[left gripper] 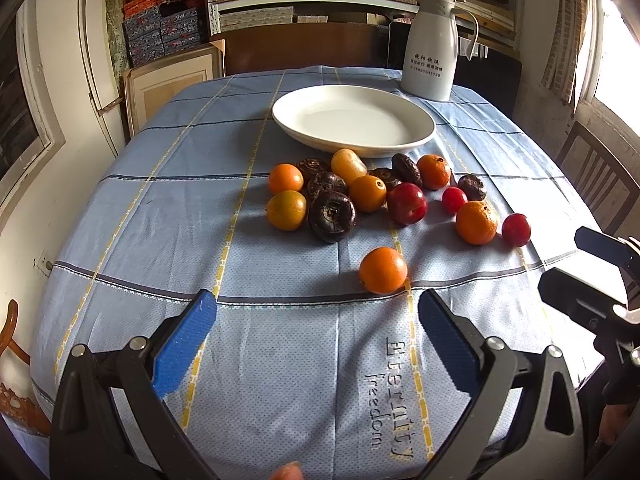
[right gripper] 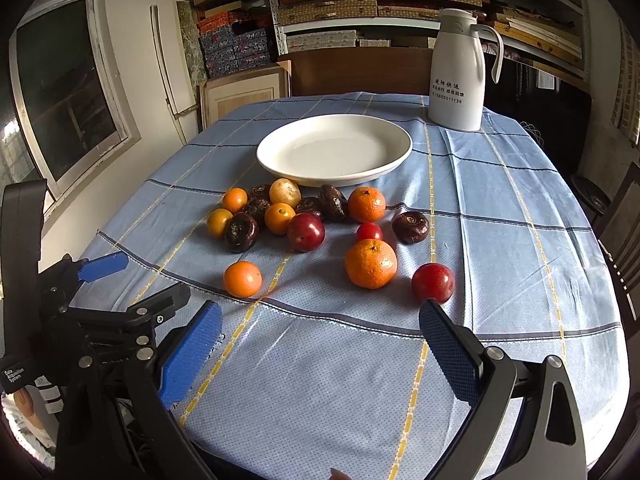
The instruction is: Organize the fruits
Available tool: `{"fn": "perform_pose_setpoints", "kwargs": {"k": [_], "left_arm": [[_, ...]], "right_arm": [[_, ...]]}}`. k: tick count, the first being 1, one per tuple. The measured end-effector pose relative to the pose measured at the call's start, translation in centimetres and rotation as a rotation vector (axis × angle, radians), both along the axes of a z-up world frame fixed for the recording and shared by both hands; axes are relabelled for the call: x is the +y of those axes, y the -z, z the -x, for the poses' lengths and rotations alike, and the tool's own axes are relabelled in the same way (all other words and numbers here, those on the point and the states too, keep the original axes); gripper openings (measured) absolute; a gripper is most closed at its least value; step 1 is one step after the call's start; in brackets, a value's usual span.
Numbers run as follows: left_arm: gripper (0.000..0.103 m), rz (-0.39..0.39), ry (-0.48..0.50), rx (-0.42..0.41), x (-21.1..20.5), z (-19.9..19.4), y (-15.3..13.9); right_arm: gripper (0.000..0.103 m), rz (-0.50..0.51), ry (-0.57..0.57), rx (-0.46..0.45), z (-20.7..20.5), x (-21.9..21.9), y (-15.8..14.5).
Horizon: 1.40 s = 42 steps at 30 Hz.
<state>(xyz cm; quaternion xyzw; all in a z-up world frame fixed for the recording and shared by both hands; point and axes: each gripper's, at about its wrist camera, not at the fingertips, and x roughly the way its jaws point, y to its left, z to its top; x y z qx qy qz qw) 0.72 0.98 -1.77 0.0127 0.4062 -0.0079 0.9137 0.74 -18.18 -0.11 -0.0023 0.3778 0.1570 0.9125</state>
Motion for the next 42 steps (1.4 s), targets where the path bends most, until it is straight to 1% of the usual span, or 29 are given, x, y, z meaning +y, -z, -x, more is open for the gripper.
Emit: {"fn": "perform_pose_setpoints", "kwargs": {"k": [16, 20, 24, 28, 42], "left_arm": [[0.099, -0.005, 0.006, 0.005, -0.16, 0.02, 0.11], [0.099, -0.002, 0.024, -0.016, -0.36, 0.23, -0.02], [0.099, -0.008, 0.008, -0.042, -0.16, 0.35, -0.31], [0.099, 0.005, -0.003, -0.037, 0.22, 0.14, -0.20], [0.099, -0.011, 0.000, -0.038, -0.11, 0.25, -0.16]], "right_arm": [[0.099, -0.002, -0.006, -0.001, -0.05, 0.13, 0.04], [0.099, -0.002, -0.006, 0.001, -0.05, 0.08, 0.14], [0.099, -0.004, -0.004, 0.001, 0.00, -0.04, 0.17], [0.099, -0.007, -0.001, 0.004, -0.08, -0.23, 0.17], [0.099, -0.006, -0.001, 0.003, -0.08, -0.30, 0.12]]}}
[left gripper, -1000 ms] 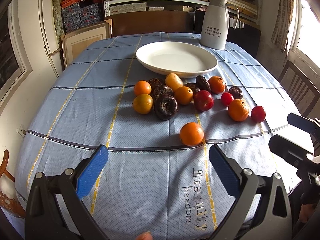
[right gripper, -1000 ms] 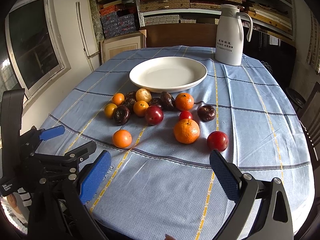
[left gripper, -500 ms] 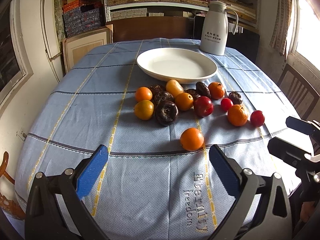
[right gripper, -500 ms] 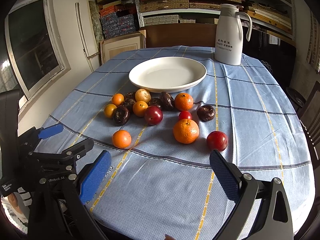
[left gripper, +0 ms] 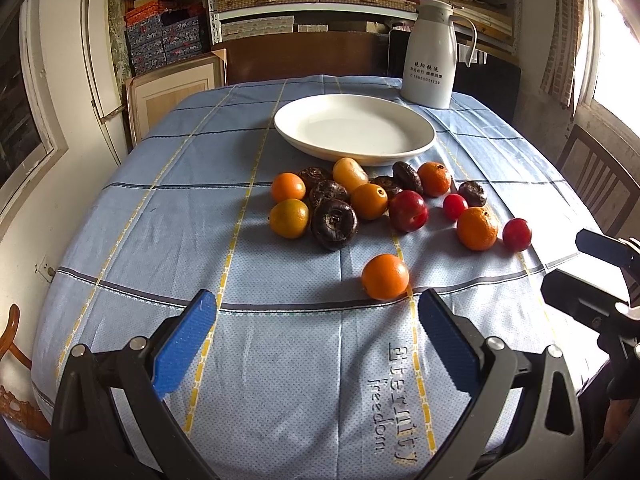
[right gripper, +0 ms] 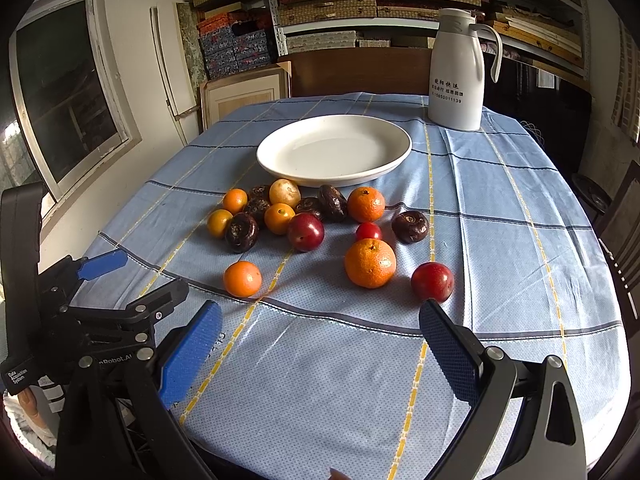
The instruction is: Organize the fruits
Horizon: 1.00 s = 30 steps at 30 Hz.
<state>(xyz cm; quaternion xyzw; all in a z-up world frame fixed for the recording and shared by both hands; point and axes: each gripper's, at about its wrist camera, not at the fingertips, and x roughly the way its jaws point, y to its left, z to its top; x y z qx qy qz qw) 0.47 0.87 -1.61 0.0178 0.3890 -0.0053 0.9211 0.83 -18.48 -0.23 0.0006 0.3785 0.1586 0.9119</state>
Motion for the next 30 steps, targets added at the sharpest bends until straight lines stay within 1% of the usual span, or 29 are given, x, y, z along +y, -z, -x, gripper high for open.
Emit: {"fn": "perform_pose_setpoints", "kwargs": {"k": [9, 19, 30], "left_arm": [[0.099, -0.010, 0.005, 0.022, -0.3, -0.3, 0.5], [0.099, -0.029, 0.010, 0.031, -0.9, -0.5, 0.8], [0.099, -0.012, -0.004, 0.041, -0.4, -0.7, 0.9]], "right_arm": [[0.099, -0.007, 0.018, 0.026, -0.6, -0.8, 0.4], [0.099, -0.019, 0.022, 0.021, -0.7, -1.1, 0.3], [0.099, -0.014, 0.017, 0.014, -0.4, -0.7, 0.3]]}}
